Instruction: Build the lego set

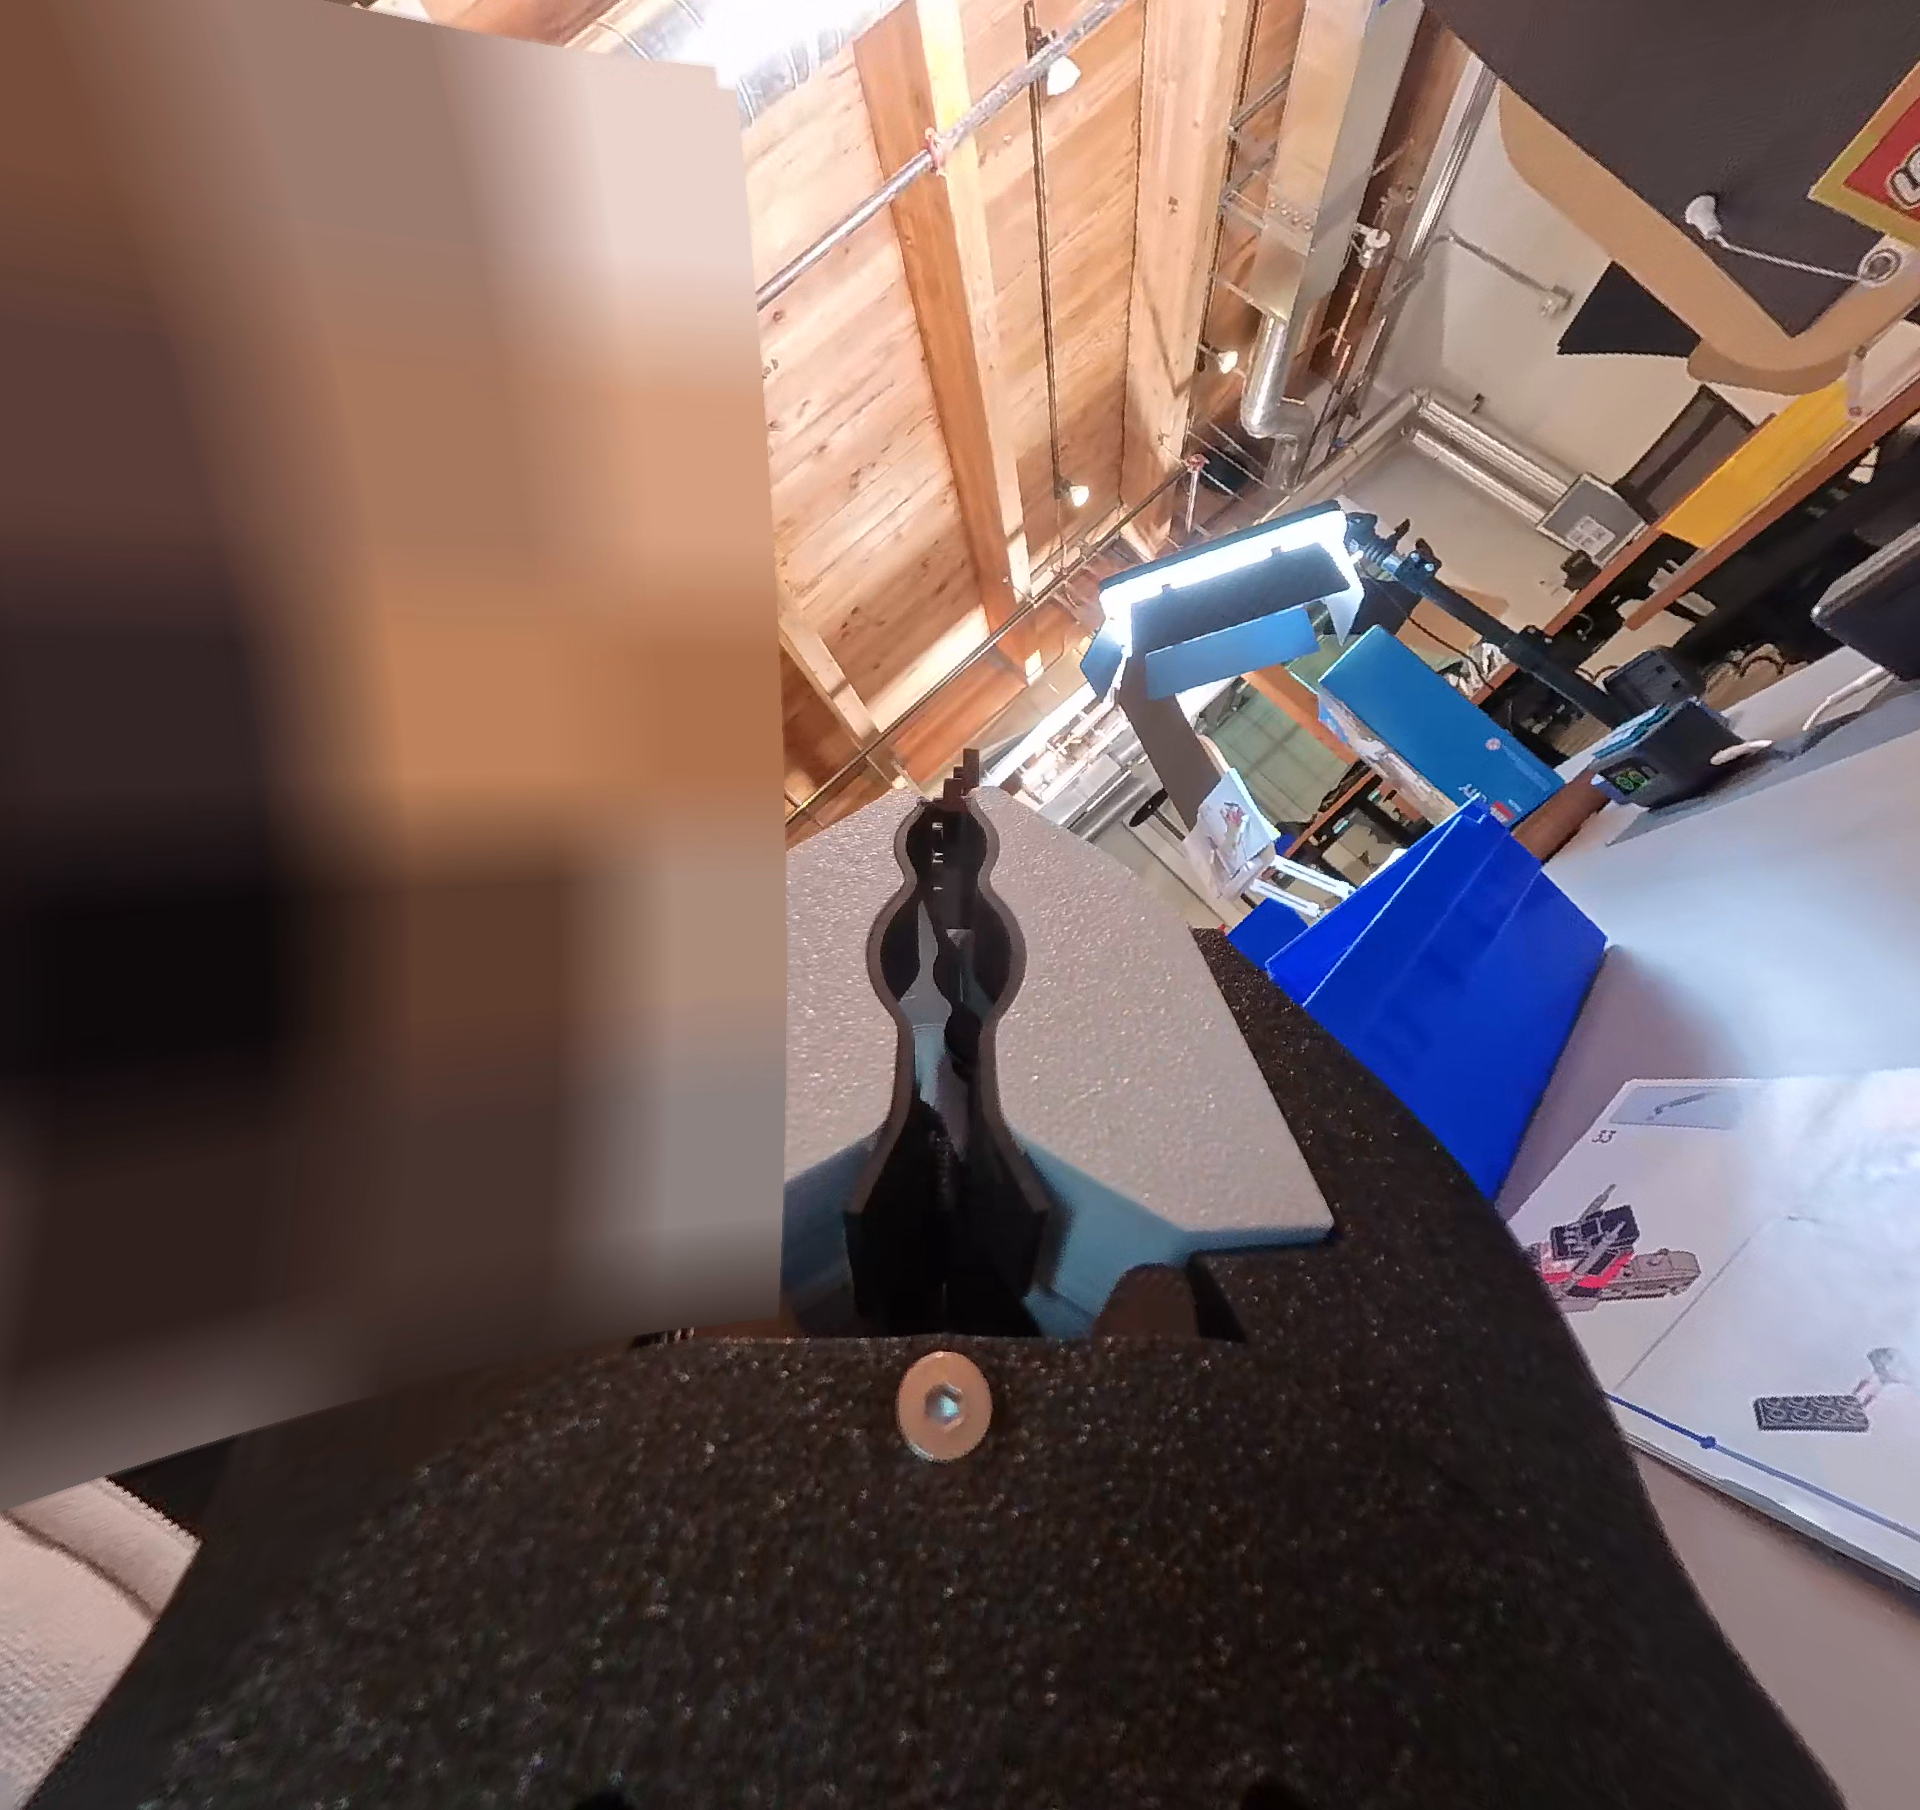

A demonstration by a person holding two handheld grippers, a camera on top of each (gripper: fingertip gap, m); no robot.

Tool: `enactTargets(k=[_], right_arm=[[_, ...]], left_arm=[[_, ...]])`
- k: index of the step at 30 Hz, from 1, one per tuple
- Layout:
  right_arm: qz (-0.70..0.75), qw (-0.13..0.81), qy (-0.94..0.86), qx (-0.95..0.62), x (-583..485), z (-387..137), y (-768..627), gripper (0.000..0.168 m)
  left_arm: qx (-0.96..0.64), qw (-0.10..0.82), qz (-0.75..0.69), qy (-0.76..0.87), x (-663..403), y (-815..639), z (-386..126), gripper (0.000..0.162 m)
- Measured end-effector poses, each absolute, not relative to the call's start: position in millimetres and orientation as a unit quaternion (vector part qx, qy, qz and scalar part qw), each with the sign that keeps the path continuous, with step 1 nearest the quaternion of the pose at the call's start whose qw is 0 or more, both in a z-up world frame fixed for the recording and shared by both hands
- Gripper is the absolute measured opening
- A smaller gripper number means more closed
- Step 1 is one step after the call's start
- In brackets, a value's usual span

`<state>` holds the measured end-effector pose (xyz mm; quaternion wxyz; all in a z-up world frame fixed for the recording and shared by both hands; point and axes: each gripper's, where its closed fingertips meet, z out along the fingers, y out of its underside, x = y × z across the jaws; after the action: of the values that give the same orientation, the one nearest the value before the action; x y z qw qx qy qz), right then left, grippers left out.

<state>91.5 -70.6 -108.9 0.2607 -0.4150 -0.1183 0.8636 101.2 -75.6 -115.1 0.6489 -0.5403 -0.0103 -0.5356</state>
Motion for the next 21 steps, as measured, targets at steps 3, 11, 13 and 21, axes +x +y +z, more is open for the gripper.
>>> enactTargets(k=[3,11,13,21], right_arm=[[0.865,0.256,-0.113,-0.417,91.4,-109.8,-70.8,0.005],[0.852,0.234,-0.091,-0.459,86.6,-124.7,-66.6,0.006],[0.847,0.233,-0.090,-0.469,85.7,-128.6,-65.9,0.006],[0.823,0.230,-0.092,-0.512,80.6,-141.2,-63.6,0.007]], left_arm=[[-0.533,0.647,-0.545,-0.016,101.2,-76.2,-115.4,0.010],[-0.610,0.671,-0.421,0.023,96.7,-71.0,-131.8,0.009],[-0.628,0.672,-0.391,0.035,95.4,-70.3,-135.8,0.008],[-0.660,0.668,-0.339,0.046,89.9,-67.6,-148.1,0.009]])
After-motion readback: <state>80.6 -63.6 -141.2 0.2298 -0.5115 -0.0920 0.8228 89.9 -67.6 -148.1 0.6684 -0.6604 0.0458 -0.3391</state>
